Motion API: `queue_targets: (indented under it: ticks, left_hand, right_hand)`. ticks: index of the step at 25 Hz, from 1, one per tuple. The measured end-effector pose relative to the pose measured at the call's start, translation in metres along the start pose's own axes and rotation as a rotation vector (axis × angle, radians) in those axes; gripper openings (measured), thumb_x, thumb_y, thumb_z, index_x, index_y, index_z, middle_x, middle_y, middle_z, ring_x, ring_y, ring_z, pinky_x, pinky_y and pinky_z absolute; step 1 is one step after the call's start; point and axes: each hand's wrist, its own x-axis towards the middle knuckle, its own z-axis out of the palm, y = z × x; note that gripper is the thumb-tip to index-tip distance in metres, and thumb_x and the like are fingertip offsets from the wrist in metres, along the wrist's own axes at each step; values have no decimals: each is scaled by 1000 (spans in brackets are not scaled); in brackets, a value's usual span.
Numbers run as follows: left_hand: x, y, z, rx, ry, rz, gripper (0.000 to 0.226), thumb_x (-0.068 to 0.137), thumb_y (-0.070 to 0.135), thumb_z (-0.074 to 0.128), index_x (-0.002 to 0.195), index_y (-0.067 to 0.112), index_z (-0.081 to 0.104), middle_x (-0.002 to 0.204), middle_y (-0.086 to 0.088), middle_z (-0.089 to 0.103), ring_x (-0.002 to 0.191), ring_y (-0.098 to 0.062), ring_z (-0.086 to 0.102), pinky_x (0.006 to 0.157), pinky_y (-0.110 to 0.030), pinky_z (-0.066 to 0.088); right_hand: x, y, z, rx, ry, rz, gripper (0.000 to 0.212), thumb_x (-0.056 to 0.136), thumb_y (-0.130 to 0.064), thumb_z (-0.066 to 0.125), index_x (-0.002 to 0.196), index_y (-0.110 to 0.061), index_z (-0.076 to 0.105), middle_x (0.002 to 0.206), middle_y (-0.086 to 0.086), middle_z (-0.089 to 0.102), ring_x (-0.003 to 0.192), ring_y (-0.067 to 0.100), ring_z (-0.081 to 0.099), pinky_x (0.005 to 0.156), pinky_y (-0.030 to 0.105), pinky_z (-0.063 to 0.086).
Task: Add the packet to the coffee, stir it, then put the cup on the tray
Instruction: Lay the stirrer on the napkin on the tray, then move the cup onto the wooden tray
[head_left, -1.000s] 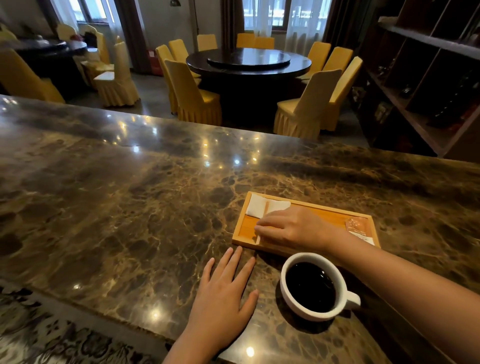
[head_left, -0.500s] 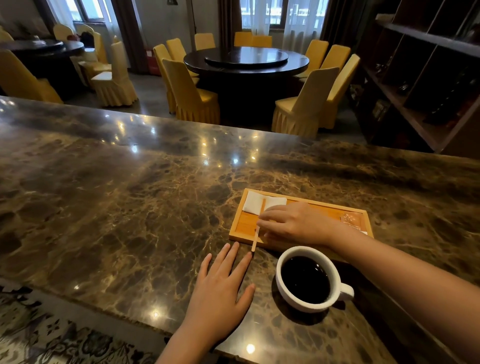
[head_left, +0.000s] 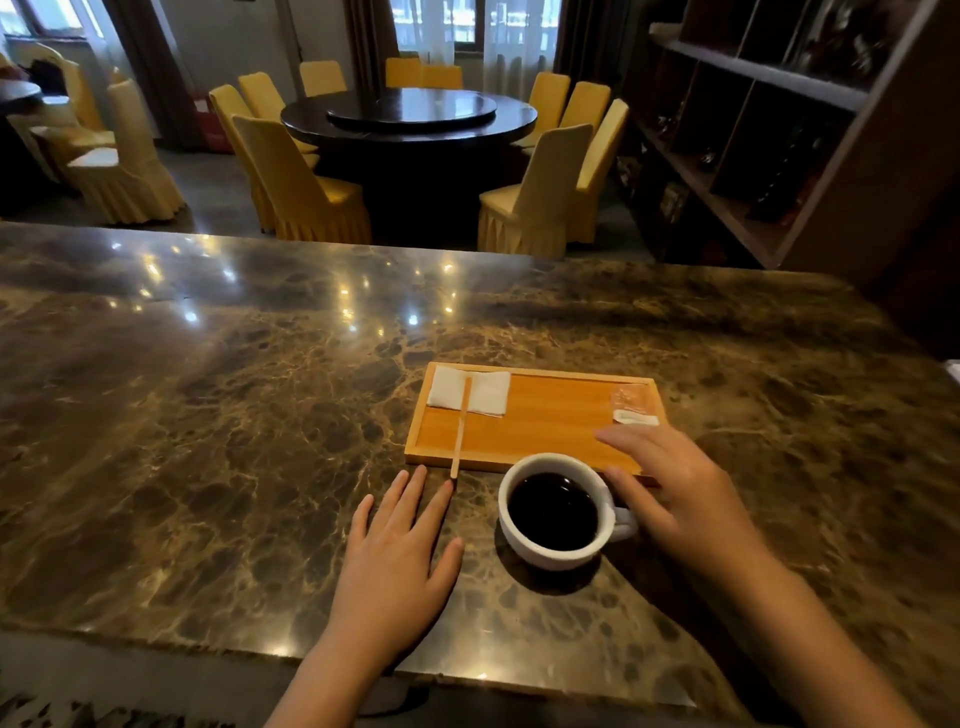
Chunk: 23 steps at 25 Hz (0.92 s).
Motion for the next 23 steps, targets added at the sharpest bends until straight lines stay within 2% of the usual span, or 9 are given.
queue_targets:
  ticks: [3,6,8,10,12,15,18,21,23]
  left_hand:
    - [1,0,0,11,5,10,65,81,59,9,141,34,14,147,7,-1,132,-6,-9,109,-38,-3]
    - [2,0,2,-12,12,15,65,81,58,13,141,31,19,150,1,9,133,-8,-4,110,-42,2]
    - [1,0,1,-15,7,18,66,81,58,12,141,31,20,151,-1,12,133,-9,-3,111,-43,3]
    - [0,0,0,-7,1,19,68,80,59,10,141,31,18,151,-1,11,133,-8,-5,111,-43,2]
    - [0,0,0,-14,8,19,68,80,59,9,141,30,19,151,-1,11,134,-9,-4,111,-44,2]
    - [1,0,1,-8,13,17,68,80,59,9,140,30,19,151,-2,12,133,-9,-5,111,-44,1]
    - [0,-1,0,-2,9,20,69,80,59,8,140,30,19,152,-2,12,133,-10,-6,111,-43,0]
    - [0,-1,0,1,1,19,70,79,60,7,141,30,18,152,-2,11,134,-10,-5,111,-43,0]
    - [1,-1,0,9,-8,19,70,78,60,5,141,30,16,152,-2,10,134,-10,-6,110,-43,-2]
  right_hand:
    - [-31,-5,5,190,-24,215,41,83,-48,43,116,-30,59,114,-17,59,105,-6,52,86,10,37]
    - [-40,-12,12,351,-42,360,19,89,-34,54,106,-36,63,103,-22,63,99,-8,56,77,8,43]
    - [-42,-14,18,417,-49,427,16,90,-24,54,98,-29,67,93,-16,68,91,-3,61,70,10,46]
    - [-43,-16,21,570,-38,511,15,90,-20,53,89,-21,68,78,-3,71,72,9,66,61,16,51]
    - [-42,-20,22,745,-36,581,16,91,-15,51,84,-13,65,69,5,67,61,19,63,52,22,51]
    - [-40,-20,23,795,-84,589,19,93,-15,47,81,-9,60,67,3,63,59,18,59,52,25,50]
    - [-37,-17,22,707,-131,565,21,94,-20,45,80,-10,57,70,7,62,61,21,58,57,29,49]
    - [-35,-13,19,700,-181,536,22,94,-19,46,80,-8,57,69,9,60,61,22,55,55,25,45]
    - [-33,-11,17,755,-208,527,22,94,-18,45,80,-7,58,64,4,58,57,19,52,54,23,44]
